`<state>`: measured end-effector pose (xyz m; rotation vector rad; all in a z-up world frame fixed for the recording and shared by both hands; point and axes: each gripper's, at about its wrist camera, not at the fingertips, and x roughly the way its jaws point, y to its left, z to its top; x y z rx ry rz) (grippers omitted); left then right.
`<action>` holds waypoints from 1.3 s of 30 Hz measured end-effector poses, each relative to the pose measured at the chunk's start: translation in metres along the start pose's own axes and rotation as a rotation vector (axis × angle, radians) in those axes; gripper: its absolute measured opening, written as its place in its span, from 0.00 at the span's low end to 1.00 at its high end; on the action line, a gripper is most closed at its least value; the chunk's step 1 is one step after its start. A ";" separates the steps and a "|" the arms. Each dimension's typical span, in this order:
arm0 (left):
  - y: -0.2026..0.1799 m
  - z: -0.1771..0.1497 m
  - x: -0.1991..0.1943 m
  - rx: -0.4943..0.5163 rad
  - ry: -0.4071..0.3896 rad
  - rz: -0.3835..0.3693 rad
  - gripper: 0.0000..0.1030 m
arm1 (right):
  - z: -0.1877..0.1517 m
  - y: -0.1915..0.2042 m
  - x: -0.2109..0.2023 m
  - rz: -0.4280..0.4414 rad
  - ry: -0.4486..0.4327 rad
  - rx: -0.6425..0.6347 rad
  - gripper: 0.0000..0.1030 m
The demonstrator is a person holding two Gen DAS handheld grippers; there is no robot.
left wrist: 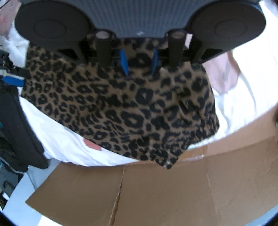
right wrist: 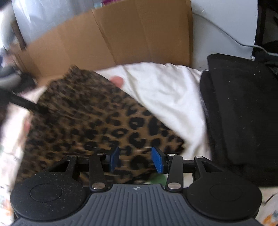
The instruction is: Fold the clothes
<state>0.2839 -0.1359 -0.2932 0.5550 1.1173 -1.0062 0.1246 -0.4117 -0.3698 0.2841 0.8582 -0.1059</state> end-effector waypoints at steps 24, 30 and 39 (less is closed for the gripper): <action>-0.011 -0.044 0.014 -0.043 -0.041 -0.067 0.41 | -0.025 0.053 0.018 0.030 0.160 -0.155 0.47; -0.031 -0.078 -0.006 -0.023 -0.046 -0.091 0.38 | -0.026 0.051 0.019 0.022 0.178 -0.158 0.47; -0.037 -0.108 -0.040 -0.037 -0.011 -0.249 0.19 | -0.026 0.049 0.021 0.024 0.188 -0.147 0.47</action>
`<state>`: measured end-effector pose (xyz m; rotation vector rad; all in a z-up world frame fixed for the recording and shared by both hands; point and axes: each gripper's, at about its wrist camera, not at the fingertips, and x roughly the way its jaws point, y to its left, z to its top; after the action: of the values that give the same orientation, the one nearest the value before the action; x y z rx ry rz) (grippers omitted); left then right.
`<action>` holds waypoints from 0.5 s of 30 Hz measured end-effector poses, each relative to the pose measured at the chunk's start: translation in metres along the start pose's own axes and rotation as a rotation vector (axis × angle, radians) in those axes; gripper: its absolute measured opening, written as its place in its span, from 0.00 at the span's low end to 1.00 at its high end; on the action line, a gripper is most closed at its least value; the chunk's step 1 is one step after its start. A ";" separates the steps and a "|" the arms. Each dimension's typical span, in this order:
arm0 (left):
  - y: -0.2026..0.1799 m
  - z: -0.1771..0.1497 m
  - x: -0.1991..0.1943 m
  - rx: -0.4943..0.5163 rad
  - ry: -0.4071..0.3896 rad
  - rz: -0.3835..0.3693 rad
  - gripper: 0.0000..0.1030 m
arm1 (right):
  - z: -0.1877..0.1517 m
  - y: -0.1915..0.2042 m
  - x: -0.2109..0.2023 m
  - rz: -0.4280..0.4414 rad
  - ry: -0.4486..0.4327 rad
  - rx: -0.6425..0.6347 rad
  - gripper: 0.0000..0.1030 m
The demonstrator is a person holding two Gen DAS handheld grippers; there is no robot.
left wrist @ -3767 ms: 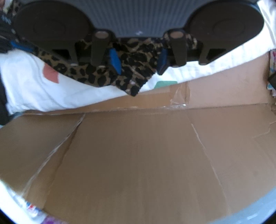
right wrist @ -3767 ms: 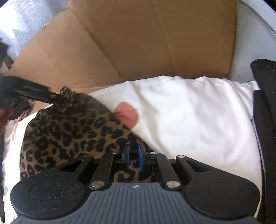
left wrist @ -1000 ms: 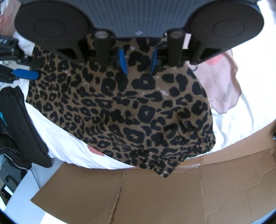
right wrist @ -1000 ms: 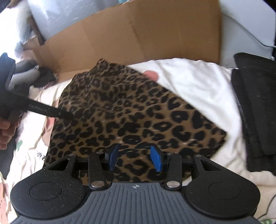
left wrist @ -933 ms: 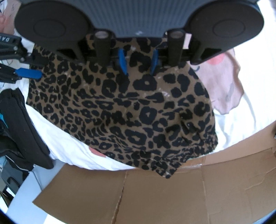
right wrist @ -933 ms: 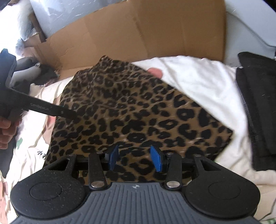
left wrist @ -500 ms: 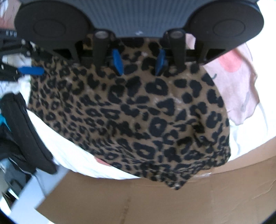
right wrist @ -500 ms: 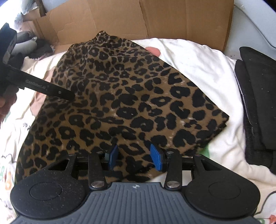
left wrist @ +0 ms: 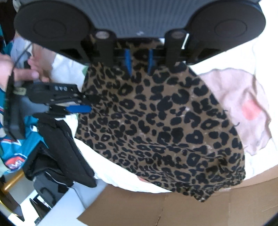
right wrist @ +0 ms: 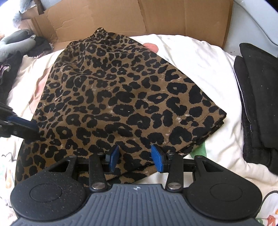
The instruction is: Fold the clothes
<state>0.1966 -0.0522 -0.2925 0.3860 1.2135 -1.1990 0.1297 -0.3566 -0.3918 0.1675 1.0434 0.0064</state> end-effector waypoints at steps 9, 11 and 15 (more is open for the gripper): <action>0.021 -0.021 -0.024 0.030 0.041 0.049 0.20 | 0.002 -0.002 -0.004 -0.020 0.034 0.010 0.47; 0.029 -0.030 -0.023 0.009 0.056 0.056 0.20 | 0.001 -0.004 -0.004 -0.014 0.033 0.017 0.47; 0.026 -0.051 -0.016 0.050 0.110 0.065 0.20 | 0.001 -0.003 -0.003 -0.019 0.034 0.011 0.47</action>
<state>0.1952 0.0057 -0.3068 0.5302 1.2575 -1.1664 0.1285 -0.3597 -0.3893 0.1684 1.0793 -0.0135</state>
